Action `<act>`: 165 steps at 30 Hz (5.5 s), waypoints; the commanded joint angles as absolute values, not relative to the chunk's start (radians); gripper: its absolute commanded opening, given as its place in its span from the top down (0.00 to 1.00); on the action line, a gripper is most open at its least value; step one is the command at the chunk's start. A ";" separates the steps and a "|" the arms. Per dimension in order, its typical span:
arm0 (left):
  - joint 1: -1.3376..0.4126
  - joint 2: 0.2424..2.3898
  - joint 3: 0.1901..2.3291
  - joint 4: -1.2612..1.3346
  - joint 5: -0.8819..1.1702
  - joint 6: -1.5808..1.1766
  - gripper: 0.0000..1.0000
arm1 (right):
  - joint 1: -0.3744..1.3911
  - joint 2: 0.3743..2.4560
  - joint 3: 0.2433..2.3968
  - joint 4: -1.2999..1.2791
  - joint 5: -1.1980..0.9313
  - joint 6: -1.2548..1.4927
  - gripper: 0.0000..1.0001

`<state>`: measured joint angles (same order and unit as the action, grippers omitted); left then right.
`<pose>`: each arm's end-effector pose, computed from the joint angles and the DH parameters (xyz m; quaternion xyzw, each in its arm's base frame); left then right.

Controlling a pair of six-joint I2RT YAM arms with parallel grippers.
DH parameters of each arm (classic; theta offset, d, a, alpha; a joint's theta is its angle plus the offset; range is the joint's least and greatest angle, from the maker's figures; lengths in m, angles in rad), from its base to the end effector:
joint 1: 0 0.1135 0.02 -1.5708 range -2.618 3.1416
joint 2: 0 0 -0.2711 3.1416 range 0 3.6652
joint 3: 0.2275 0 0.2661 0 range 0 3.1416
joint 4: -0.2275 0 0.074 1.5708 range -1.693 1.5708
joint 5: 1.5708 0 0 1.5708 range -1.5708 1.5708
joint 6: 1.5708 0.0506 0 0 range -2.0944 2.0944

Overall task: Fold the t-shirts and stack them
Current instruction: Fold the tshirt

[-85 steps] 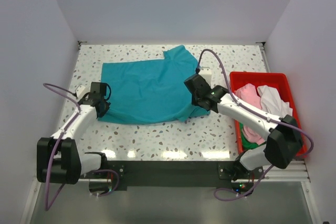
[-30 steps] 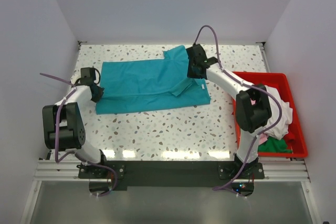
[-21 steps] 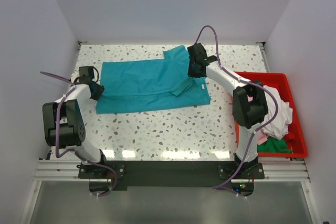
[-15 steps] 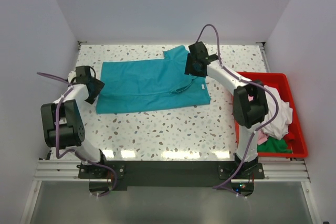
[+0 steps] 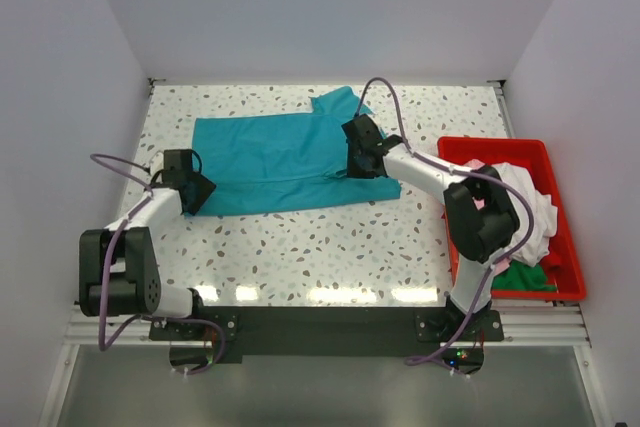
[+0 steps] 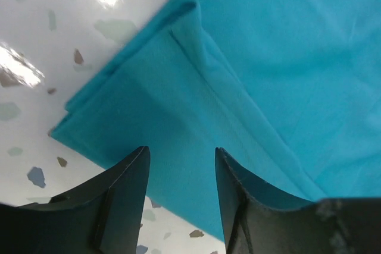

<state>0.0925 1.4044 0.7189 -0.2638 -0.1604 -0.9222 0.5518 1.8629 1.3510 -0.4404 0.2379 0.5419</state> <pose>0.2840 0.0345 0.1624 -0.4825 0.8176 -0.0530 0.3097 0.3681 0.2126 0.1981 0.0314 0.9460 0.0606 0.3169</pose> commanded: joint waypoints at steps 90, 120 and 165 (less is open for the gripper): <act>0.060 1.410 0.787 -0.244 -0.149 -0.848 0.50 | 0.566 2.149 1.620 -0.298 0.264 0.437 0.72; 0.069 1.491 0.876 -0.170 -0.069 -0.844 0.41 | 0.506 2.067 1.654 -0.285 0.247 0.443 0.24; 0.044 1.322 0.883 -0.319 -0.215 -0.852 0.24 | 0.480 1.577 1.197 -0.397 0.196 0.493 0.26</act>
